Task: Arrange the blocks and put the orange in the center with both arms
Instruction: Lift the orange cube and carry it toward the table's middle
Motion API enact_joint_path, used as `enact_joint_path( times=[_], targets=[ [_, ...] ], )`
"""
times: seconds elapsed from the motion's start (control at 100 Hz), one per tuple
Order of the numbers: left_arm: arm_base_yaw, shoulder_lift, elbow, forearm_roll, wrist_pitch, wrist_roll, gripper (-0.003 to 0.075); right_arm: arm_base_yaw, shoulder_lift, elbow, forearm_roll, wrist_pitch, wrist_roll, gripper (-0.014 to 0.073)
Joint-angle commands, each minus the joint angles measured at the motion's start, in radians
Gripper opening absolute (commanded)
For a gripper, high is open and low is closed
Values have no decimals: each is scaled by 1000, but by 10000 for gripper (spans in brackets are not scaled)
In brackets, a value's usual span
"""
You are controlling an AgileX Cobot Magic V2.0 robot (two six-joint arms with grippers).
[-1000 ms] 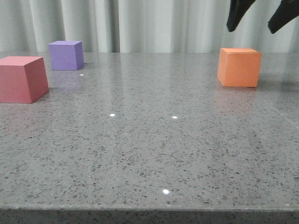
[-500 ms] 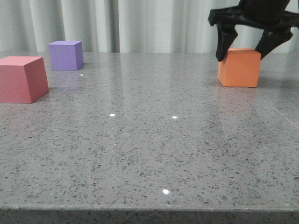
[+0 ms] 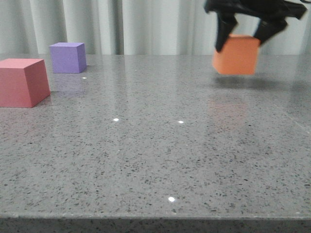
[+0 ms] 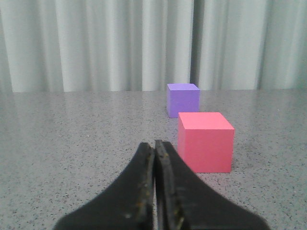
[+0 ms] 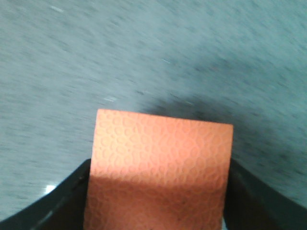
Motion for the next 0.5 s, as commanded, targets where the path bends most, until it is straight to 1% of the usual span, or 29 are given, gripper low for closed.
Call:
enact_joint_path(
  times=[0.0,0.16,0.22,0.32,0.49],
  targets=[
    [2,-36,42,-6,-81,-3,-20,53,-58,-76,-25,-35,58,307],
    [2,-36,42,-6,-81,-3,-20,175,-11,-162,-175,-46,240,307],
    [2,-36,42,-6,-81,-3,-20,213,21,-205,-222,-41,288,307],
    [2,-36,42,-6,-81,-3,-20,254,91,-284,-251,-8,345,307],
    [2,-36,42,-6,-81,-3,-20,299,197,-413,-267,53,398,307]
  ],
)
